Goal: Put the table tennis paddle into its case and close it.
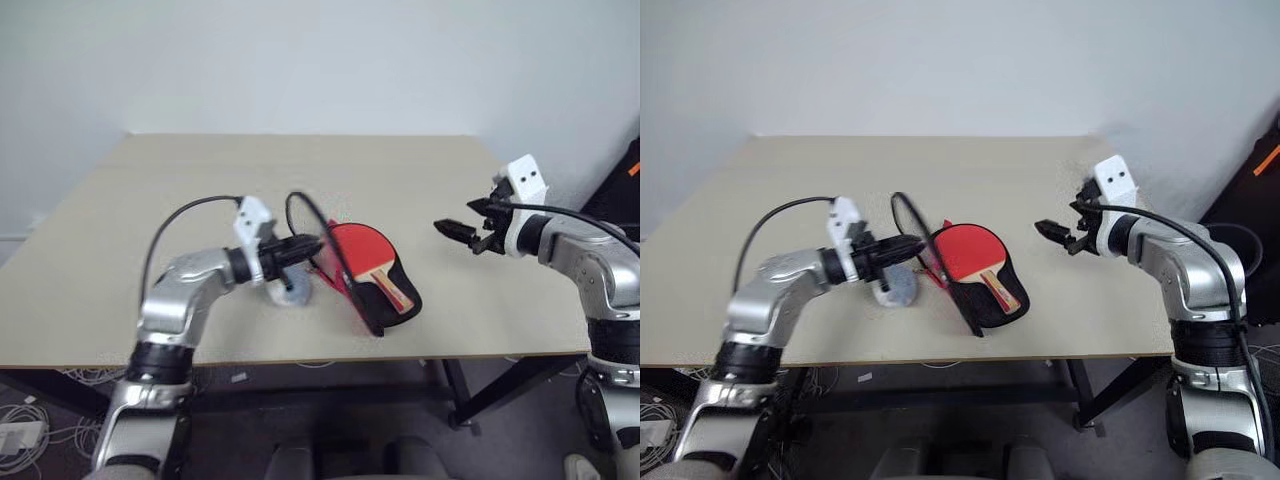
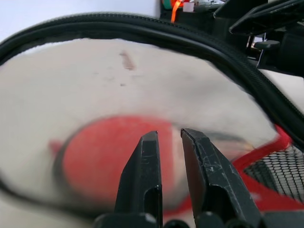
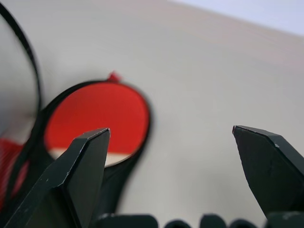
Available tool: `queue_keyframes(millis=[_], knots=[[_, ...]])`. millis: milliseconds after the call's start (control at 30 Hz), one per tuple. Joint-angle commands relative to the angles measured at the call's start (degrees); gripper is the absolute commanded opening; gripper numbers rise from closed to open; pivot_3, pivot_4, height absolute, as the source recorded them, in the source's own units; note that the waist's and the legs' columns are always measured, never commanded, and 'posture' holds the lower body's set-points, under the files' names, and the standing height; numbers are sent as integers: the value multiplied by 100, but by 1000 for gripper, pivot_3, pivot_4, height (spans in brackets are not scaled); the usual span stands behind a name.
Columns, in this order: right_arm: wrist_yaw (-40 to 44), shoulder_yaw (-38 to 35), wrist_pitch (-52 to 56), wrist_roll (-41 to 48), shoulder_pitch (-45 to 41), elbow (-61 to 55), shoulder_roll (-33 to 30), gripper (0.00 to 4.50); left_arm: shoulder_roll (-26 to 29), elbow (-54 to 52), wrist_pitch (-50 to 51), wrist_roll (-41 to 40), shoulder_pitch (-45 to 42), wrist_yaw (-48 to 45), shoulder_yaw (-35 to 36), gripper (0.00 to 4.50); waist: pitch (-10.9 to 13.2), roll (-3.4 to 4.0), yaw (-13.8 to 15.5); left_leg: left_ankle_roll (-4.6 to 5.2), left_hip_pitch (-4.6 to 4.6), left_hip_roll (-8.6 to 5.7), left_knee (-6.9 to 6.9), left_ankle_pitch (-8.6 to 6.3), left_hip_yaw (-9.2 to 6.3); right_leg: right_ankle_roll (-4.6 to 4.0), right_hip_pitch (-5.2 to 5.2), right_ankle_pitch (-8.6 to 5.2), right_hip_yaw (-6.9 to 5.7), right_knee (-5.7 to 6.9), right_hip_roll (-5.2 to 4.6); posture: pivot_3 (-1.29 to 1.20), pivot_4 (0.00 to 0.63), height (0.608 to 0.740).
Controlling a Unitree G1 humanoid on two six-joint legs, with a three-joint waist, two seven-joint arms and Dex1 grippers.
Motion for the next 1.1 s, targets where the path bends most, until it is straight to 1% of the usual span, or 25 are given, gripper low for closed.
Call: queue_keyframes(millis=[33, 133, 333, 433, 500, 600, 700, 800, 833, 1000, 1033, 1100], knots=[[-228, -324, -209, -103, -260, 181, -78, 4500, -367, 305, 196, 205, -479, 529, -95, 738, 0, 0, -3, 0, 0, 0, 0, 0, 0, 1, 0, 0, 1, 0, 0, 0, 0, 740], [-291, -356, -232, -117, -310, 279, -85, 4500, -565, 211, 547, 71, -583, 756, 0, 738, 0, 1, -17, 1, 0, 0, -2, 0, 0, 4, -4, -2, 6, 1, 2, 0, 0, 740], [-211, -244, -267, -125, -346, 361, -63, 4500, -378, -661, 1366, -404, -148, 700, 191, 738, 1, 3, -11, 1, -3, 1, -1, 0, 0, 2, -7, -1, 11, 2, 4, 0, 0, 740], [-150, -147, -321, -142, -410, 449, -21, 4500, -443, -1450, 2201, -1066, 315, 766, 433, 738, 1, 3, -9, 1, -2, 1, -1, 0, -1, 2, -7, 0, 11, 2, 3, 0, 0, 740], [-127, -96, -341, -150, -435, 491, 9, 4500, -481, -1800, 2597, -1371, 543, 879, 556, 738, 1, 3, -8, 1, -4, 1, 0, 0, -2, 2, -7, 0, 12, 2, 3, 0, 0, 740], [-125, -25, -346, -134, -423, 475, 86, 4500, -539, -2066, 3382, -1885, 787, 1054, 730, 738, 1, 3, -4, 1, -5, 0, 3, 0, -5, 2, -4, -1, 11, 2, 4, 0, 0, 740], [-132, 54, -342, -109, -396, 418, 195, 4500, -538, -2183, 3706, -2076, 1015, 1143, 680, 738, 1, 4, -5, 2, -4, 0, 3, 0, -6, 5, -4, -2, 11, 2, 5, 0, 0, 740], [-158, 89, -334, -109, -352, 366, 276, 4500, -598, -2204, 3867, -2265, 1149, 1190, 710, 1283, 1, 4, -5, 1, -4, -1, 3, 1, -6, 2, -5, -1, 11, 3, 5, 0, 0, 740], [-169, 100, -336, -114, -342, 363, 296, 4500, -640, -2147, 3947, -2337, 1161, 1231, 766, 1569, 1, 4, -1, 1, -4, 0, 3, 1, -6, 2, -4, -1, 11, 3, 5, 0, 0, 740], [-225, 112, -266, -100, -239, 236, 406, 4500, -696, -2113, 4182, -2559, 1301, 1332, 832, 3293, 1, 4, -4, 1, -4, -1, 3, 0, -7, 1, -4, -1, 11, 2, 5, 0, 0, 740], [-237, 109, -247, -98, -219, 210, 422, 4500, -697, -2120, 4197, -2581, 1334, 1353, 820, 3696, 1, 4, -4, 1, -4, -2, 3, 1, -7, 1, -4, -1, 11, 2, 5, 0, 0, 740], [-267, 98, -201, -80, -171, 144, 455, 4500, -699, -2188, 4182, -2553, 1413, 1391, 708, 4306, 1, 4, -4, 1, -3, -1, 3, 1, -7, -8, -4, 5, 11, 2, 5, 0, 0, 740]])
